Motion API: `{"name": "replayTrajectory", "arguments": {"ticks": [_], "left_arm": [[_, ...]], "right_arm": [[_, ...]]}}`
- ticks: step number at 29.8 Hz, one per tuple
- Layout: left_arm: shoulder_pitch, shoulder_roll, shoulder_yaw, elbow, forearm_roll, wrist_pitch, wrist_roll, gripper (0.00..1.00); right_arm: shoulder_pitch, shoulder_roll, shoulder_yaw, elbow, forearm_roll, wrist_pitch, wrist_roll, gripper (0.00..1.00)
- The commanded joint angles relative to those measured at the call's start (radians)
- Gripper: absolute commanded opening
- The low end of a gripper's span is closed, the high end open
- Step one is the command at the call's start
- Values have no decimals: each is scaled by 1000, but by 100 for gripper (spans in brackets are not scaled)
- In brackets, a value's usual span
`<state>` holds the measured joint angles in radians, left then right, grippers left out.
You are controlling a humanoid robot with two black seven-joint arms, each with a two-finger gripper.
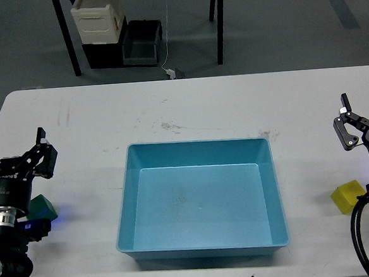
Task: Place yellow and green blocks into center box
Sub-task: 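Open the right gripper and raise it away from the yellow cube, then lower the right gripper beside the yellow cube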
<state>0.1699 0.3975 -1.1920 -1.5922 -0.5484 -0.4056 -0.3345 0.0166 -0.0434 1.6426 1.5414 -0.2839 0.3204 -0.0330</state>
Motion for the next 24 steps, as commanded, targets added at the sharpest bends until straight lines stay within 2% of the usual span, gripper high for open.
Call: {"name": "replayTrajectory", "arguments": {"ticks": [1,5,14,16,20,24], "left_arm": [[0,0,-1,1,1,2,-1,100],[3,-2,-4,3,-1,2,-1,100],[3,-2,-12,5,-1,4,-1,100],[3,-3,-12,5,-1,4,-1,100],[3,-3,-12,5,-1,7,-1,100],[3,-3,-12,5,-1,8,-1,100]], "right_arm": [[143,-93,8,-58,-341,0,2,100],[313,-202,-59,-156,-622,-1,2,100],[585,-421,-389,-182,-871,6,13,99],[626,-508,-510,-181,-915,38,42,100],[738,-711,-731,-175,-930,168,123,100],[760,-875,-848,-144,-939,168,267,100]]}}
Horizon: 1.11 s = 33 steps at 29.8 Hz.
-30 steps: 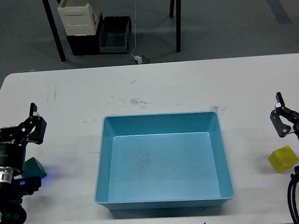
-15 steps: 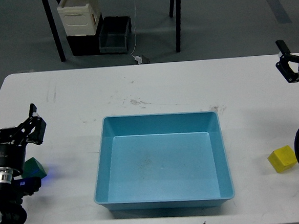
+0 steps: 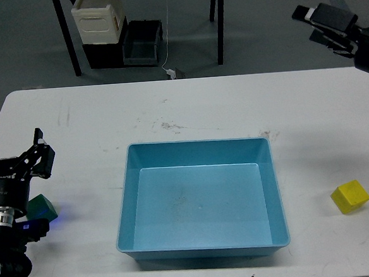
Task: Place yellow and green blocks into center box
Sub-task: 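Lower the right gripper beside the yellow cube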
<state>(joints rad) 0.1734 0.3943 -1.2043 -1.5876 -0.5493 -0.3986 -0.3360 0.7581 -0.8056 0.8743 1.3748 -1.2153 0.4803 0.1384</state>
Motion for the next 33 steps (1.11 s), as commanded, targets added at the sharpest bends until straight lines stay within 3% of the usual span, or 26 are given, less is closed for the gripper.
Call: {"name": "replayTrajectory", "arguments": {"ticks": [1,6,11,27,30,31,33], "left_arm": [[0,0,0,1,0,1,0,100],[0,-2,2,1,0,1,0,100],[-2,-2,3,4,0,1,0,100],[-2,-2,0,8,0,1,-1,100],[-2,-3,0,8,0,3,-1,100],[-5,-23,-1,8,0,3,-1,100],[-5,-23,-1,8,0,3,-1,100]], "right_arm": [[18,-150,-99,39,-9,8,115,100],[18,-293,-165,84,-9,8,127,100],[4,-342,-262,113,-12,8,127,100],[1,-284,-523,113,-216,8,121,100],[1,-288,-555,116,-219,8,119,100],[-11,-323,-686,124,-299,8,112,100],[-10,-323,-683,125,-300,8,113,100]]}}
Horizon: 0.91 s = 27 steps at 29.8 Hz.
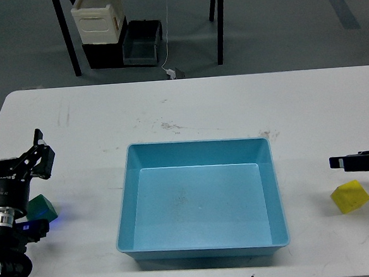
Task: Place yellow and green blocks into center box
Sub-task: 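Lower the right gripper beside the yellow cube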
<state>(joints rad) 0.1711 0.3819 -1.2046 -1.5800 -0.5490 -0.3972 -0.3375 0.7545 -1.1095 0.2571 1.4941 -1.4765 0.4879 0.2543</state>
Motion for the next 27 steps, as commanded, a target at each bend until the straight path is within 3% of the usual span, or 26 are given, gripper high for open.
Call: {"name": "replayTrajectory", "arguments": {"ticks": [1,17,27], "left_arm": [[-2,-11,-1,0,0,1,0,100],[-2,-11,0,0,0,1,0,100],[-1,-11,0,17,0,-3,0,100]], "right_arm": [[-6,-21,-64,6,-38,1,-1,100],[-9,-15,-64,0,-44,1,0,99],[-6,65,-65,-57,-87,1,-3,99]]}}
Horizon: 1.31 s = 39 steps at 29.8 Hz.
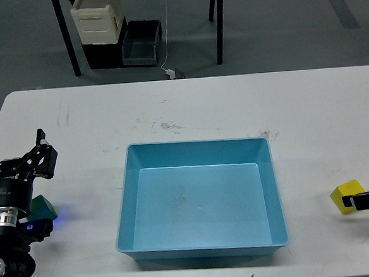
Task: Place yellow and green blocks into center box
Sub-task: 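Lower the right gripper beside the yellow cube, then close the right gripper on the yellow cube and lift it, then carry the yellow cube over the tub and lower it inside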
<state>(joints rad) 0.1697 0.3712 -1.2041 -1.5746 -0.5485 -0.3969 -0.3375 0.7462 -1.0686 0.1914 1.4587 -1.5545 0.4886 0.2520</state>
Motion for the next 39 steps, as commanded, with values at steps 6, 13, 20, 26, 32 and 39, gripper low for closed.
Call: {"name": "replayTrajectory", "arguments": {"ticks": [6,13,20,26,32,39], "left_arm": [[2,-2,0,27,-1,-8,0,100],[-1,-2,-2,33,-1,-7,0,100],[-1,-2,-2,33,-1,-7,0,100],[-2,-2,-2,33,-1,-7,0,100],[-2,-2,-3,33,-1,-8,0,100],[-10,0,-5,35,-1,0,0,100]], "right_arm": [[5,48,-1,-40,-16,0,0,97],[4,55,-6,-40,-33,0,-2,86],[4,48,-10,-40,-68,0,-4,31],[5,45,-6,-50,-68,0,3,2],[79,50,94,-116,-56,0,16,0],[242,113,276,-190,-53,0,148,0]]}}
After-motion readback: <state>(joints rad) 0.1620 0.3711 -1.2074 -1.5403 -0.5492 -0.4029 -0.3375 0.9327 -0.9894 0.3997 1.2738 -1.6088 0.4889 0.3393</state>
